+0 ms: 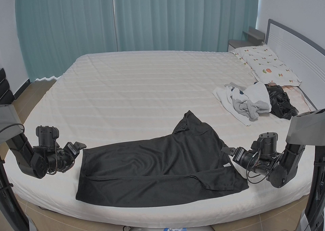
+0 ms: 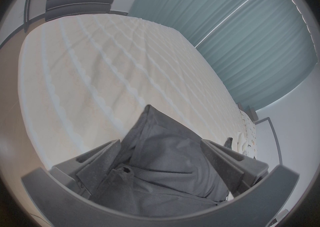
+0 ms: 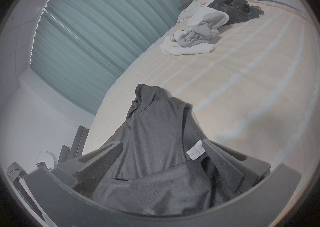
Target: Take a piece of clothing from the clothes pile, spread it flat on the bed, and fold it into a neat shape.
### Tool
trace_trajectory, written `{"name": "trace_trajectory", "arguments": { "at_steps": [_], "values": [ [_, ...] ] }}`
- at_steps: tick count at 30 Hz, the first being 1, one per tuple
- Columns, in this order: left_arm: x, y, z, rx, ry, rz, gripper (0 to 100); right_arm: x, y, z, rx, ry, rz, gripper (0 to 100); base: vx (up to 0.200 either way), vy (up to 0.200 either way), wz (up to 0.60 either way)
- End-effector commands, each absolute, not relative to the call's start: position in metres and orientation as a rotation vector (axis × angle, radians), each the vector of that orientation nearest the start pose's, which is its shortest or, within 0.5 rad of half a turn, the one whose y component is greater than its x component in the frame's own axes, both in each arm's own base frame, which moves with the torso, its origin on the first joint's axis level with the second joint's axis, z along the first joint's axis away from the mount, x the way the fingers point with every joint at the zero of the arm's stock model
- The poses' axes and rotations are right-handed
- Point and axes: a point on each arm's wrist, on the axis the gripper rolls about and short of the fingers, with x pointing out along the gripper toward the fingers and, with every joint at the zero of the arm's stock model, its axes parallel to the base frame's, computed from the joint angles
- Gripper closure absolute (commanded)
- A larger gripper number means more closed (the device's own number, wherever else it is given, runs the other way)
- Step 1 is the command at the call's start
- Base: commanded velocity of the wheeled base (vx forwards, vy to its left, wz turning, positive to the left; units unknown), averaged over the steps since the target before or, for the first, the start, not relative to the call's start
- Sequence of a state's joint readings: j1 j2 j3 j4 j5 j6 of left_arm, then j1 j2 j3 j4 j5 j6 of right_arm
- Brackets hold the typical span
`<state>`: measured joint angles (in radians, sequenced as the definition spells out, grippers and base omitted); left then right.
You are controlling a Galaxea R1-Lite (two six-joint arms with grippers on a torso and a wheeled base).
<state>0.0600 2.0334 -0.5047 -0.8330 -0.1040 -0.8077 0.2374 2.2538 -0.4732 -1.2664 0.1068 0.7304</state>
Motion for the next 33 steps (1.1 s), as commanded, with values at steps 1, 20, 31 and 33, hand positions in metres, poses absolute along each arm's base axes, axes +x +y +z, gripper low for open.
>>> {"name": "trace_trajectory", "arguments": {
  "at_steps": [1,20,31,33],
  "values": [
    [0.295,0.016,0.031,-0.832,0.675,0.242,0,0.306,0.080,-0.004,0.673,0.615,0.139,0,0.000,0.200,0.00],
    [0.289,0.012,0.024,-0.814,0.711,0.248,0,0.307,0.083,-0.005,0.668,0.609,0.127,0,0.063,0.053,0.00],
    [0.290,0.011,0.020,-0.811,0.722,0.251,0,0.307,0.083,-0.008,0.666,0.616,0.126,0,0.018,0.000,0.00],
    [0.292,0.011,0.019,-0.811,0.723,0.252,0,0.307,0.083,-0.008,0.666,0.614,0.127,0,0.000,0.000,0.00]
  ]
}}
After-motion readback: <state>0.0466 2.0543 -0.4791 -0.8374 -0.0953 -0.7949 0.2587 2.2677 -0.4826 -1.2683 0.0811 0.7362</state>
